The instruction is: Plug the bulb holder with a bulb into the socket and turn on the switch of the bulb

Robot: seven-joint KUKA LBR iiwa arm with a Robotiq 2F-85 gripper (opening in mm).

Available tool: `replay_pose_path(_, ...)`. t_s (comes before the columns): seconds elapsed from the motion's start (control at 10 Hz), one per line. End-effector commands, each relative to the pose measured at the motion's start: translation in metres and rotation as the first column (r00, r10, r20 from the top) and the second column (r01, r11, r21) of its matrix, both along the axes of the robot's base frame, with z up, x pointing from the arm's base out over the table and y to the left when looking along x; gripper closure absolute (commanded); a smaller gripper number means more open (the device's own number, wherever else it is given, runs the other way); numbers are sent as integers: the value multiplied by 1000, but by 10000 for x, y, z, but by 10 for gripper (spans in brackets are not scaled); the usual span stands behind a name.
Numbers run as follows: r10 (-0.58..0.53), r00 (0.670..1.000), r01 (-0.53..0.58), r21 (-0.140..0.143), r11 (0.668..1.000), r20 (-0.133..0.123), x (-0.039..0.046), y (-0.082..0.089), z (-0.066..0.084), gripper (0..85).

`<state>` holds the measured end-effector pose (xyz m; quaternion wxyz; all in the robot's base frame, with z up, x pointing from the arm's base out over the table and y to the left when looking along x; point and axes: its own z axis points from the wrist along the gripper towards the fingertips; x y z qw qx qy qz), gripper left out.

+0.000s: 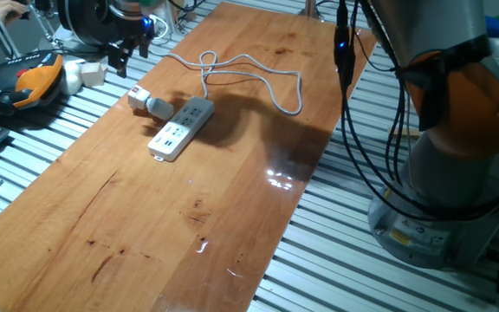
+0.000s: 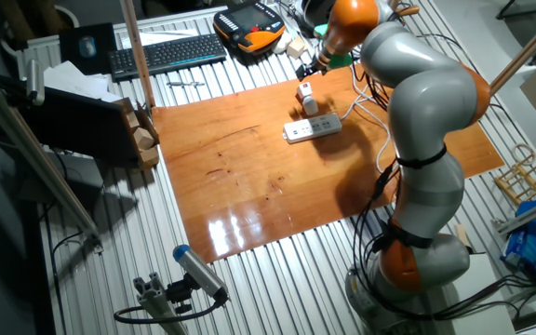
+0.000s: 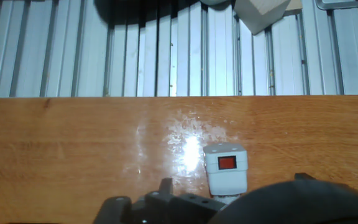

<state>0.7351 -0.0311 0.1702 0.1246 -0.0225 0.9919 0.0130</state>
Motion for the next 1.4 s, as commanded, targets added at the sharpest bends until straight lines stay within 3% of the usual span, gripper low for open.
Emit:
replay_pose_path(0.0, -13, 1000, 13, -12, 1000, -10, 6, -9, 7, 0)
replay_pose_path(0.1, -27, 999, 26, -32, 999, -19, 12, -15, 8, 0)
replay_pose_path(0.2, -31, 999, 30, -34, 999, -20, 20, -19, 2, 0)
replay_pose_path(0.3, -19, 1000, 19, -22, 1000, -5, 20, -30, -19, 170)
replay_pose_path(0.4, -2, 1000, 2, -4, 1000, 15, 31, -44, -79, 170)
replay_pose_path(0.6, 18, 999, -18, 7, 1000, 42, 47, -74, -236, 170)
replay_pose_path(0.8, 41, 998, -41, 3, 999, 50, 60, -71, -326, 170)
replay_pose_path(1.0, 53, 996, -53, -1, 999, 75, 72, -57, -465, 170)
replay_pose_path(1.3, 61, 996, -60, -16, 998, 58, 84, -54, -514, 170)
